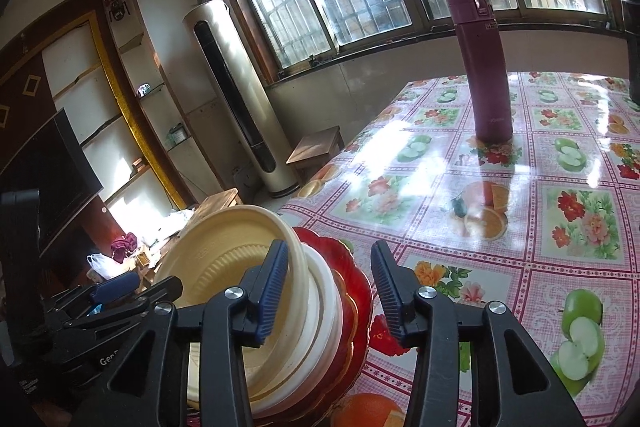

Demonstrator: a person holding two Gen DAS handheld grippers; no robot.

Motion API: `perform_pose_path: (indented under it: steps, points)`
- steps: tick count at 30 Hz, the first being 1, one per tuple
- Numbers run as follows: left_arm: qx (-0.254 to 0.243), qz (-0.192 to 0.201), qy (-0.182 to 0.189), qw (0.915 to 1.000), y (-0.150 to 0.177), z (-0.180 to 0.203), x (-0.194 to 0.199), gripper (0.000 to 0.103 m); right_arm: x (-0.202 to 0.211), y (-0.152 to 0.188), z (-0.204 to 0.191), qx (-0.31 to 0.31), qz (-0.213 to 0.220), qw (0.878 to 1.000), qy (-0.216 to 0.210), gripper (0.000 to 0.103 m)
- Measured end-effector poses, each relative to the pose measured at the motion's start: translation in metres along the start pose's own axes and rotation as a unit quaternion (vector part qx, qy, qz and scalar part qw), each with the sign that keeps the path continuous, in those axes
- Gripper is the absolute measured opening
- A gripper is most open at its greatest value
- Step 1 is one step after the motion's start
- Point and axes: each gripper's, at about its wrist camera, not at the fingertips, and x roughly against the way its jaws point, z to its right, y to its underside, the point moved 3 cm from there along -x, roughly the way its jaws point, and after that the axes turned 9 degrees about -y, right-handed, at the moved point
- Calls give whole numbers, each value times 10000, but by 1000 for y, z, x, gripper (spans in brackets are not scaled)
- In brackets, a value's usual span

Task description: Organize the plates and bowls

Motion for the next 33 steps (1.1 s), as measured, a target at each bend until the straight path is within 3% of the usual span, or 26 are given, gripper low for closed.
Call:
perform_pose_path:
  steps: [5,7,13,18,24,30,33]
  points:
    - [-61,71,27,10000,0,5,9,59,-8,5,8,-103,-287,9994,165,51]
    - [-84,114,47,9999,0,8,13,59,0,0,12,-239,-95,9997,7,51]
    - [-114,298,139,9994,-2,13,29,59,27,-8,19,-204,392,9990,69,52]
    - [-144,575,189,9981,-3,20,49,73,48,-10,37,-470,537,9974,57,58]
    - [-128,746,333,9966,-1,26,69,79,72,-1,36,-377,522,9978,-125,76]
    - [-48,849,573,9947,1,26,87,83,90,16,8,174,377,9988,-263,101]
    - [62,938,619,9936,2,25,97,83,100,25,-9,607,458,9969,-211,103]
